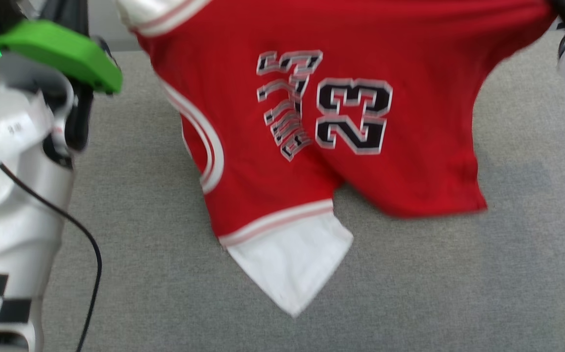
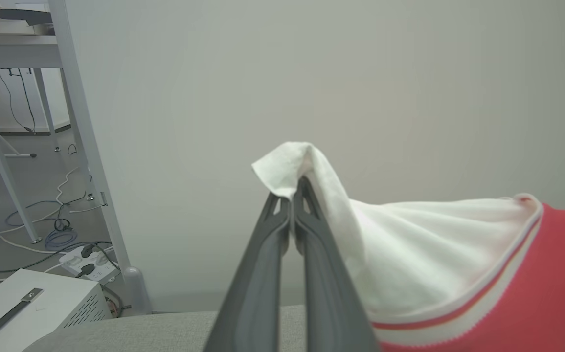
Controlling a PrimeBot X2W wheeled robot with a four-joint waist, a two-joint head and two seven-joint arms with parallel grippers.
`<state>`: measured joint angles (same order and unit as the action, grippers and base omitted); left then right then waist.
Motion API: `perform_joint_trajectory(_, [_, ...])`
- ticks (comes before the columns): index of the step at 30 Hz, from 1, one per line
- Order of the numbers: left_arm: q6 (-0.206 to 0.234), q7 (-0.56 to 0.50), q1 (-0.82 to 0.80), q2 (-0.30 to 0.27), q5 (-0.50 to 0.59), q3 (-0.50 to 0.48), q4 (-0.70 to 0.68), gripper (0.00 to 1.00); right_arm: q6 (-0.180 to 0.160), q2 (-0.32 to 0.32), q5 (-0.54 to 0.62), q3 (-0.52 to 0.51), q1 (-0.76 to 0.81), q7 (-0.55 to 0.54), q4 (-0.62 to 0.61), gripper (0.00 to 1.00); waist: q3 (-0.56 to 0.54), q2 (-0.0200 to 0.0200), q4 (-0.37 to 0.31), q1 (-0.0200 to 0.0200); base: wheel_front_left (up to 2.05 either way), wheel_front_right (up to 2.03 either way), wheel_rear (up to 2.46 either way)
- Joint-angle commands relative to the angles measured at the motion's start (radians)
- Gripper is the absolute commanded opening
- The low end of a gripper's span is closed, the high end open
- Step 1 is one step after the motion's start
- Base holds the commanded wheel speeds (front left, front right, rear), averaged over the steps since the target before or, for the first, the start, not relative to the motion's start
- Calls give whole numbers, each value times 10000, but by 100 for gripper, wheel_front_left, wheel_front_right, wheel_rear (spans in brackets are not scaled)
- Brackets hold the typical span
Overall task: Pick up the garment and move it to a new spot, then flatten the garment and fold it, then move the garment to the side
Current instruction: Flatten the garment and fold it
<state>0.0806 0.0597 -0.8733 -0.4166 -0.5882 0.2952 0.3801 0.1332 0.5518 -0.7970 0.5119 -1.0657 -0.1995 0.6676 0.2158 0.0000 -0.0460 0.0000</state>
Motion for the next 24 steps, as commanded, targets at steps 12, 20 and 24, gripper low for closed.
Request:
perform_joint_trajectory(12, [28,536,-4736,64,532,-262,2152,0,-25,-81,1189,-1189,-3833,2225,1182,0,2127,0,-50,0,0,0,0])
perform_joint_trajectory(20, [129,922,-6605,82,872,-185,3042,0,-25,-308,1339,-1329,-5461,3111,1888,0,3462,0,43,0,0,0,0])
perform_joint_trajectory(24, [92,1042,-6975,263,851,-126,3483,0,-25,-493,1300,-1103,-5819,3401,2296,0,3953,0,133,0,0,0,0])
